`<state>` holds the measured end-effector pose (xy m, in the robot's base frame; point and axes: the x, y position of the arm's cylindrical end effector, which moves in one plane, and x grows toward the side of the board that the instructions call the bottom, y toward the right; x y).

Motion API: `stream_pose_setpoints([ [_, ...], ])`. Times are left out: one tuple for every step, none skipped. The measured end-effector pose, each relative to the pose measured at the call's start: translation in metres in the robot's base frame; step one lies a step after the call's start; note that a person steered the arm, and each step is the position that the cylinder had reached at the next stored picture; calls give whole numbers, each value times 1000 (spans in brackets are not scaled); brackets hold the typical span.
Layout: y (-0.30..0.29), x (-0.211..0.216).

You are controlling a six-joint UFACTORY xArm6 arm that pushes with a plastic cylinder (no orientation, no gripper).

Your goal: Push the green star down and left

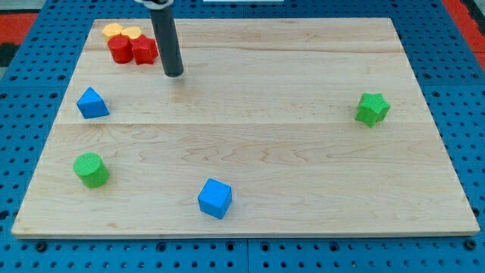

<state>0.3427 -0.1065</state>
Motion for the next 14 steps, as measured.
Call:
stream_pose_setpoints([
  [58,11],
  [134,8],
  [218,6],
  [290,6],
  [323,18],
  [323,56],
  [323,85],
  [318,108],
  [302,119],
  [301,103],
  [270,103],
  [246,103],
  [222,103],
  [170,104],
])
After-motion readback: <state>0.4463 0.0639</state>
